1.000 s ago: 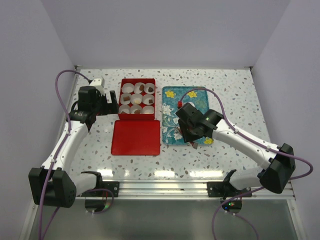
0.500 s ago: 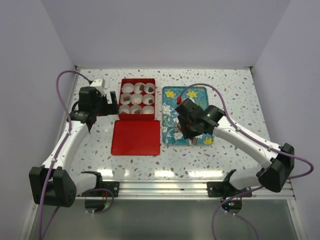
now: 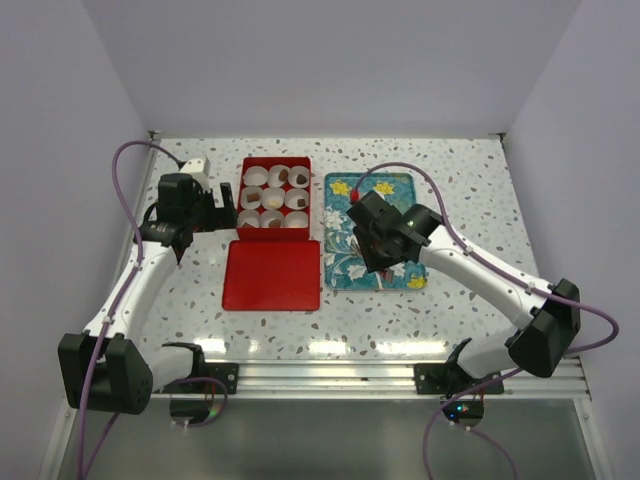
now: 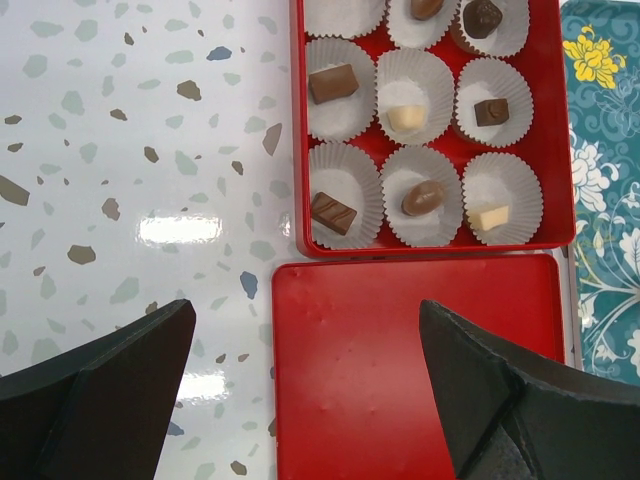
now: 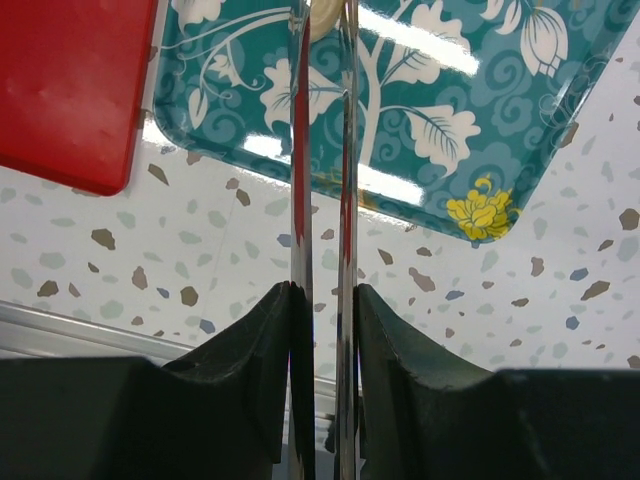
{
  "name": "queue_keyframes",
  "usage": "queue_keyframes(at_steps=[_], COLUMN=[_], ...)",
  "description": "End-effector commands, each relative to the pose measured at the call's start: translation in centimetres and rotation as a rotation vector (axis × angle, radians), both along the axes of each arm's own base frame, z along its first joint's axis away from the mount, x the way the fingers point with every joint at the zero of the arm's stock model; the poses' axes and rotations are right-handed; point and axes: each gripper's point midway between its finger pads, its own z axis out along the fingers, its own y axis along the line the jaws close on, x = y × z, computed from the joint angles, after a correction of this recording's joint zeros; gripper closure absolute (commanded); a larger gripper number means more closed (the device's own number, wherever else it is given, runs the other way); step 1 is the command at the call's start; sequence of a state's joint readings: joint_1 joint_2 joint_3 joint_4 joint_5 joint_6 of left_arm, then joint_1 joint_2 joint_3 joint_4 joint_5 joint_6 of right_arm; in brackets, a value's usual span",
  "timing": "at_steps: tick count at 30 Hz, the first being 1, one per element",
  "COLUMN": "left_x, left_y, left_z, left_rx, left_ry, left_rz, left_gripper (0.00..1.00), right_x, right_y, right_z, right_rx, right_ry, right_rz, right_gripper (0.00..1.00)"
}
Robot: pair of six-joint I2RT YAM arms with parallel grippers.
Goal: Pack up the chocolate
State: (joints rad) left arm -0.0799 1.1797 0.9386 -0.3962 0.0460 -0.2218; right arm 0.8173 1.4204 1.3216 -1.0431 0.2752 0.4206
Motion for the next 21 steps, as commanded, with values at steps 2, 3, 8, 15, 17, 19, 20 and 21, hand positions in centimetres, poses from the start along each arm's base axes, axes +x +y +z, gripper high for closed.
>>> queue_keyframes(at_steps=[2, 3, 8, 15, 17, 19, 20, 21], left_x=[0.8, 0.8, 0.6, 0.4, 0.4, 0.3, 0.2, 0.2], left_y=[0.2, 0.3, 0.4, 0.5, 0.5, 0.6, 0.6, 0.5], left_z=[1.6, 1.6, 1.6, 1.7, 1.8, 1.9, 1.8, 1.9], left_rx=[0.021, 0.022, 0.025, 0.029, 0.03, 0.03, 0.031, 0.031], left_ry=[-0.063, -0.065, -0.063, -0.064, -0.064, -0.065, -0.062, -0.064], left_rz=[-0.001, 0.002, 0.004, 0.004, 0.004, 0.007, 0.007, 0.005], left_gripper=[0.0, 0.0, 0.0, 0.0, 0.0, 0.0, 0.0, 0.0], right_x=[2.2, 2.3, 3.3, 5.1, 5.6, 6.6, 7.2, 7.8], right_y=[-1.0, -1.1, -2.9, -5.8, -5.9, -5.7, -5.7, -5.4], right_z=[2.1, 2.2, 2.6, 3.3, 3.4, 3.9, 4.1, 4.4], right_rx=[0.015, 0.021, 0.033, 0.011, 0.012, 0.023, 0.026, 0.031], right_ry=[-0.07, -0.07, -0.079, -0.112, -0.12, -0.141, -0.152, -0.159], right_rz=[-0.026, -0.028, -0.063, -0.108, -0.114, -0.113, -0.112, -0.11], right_gripper=[0.76, 0.76, 0.76, 0.76, 0.76, 0.76, 0.76, 0.76])
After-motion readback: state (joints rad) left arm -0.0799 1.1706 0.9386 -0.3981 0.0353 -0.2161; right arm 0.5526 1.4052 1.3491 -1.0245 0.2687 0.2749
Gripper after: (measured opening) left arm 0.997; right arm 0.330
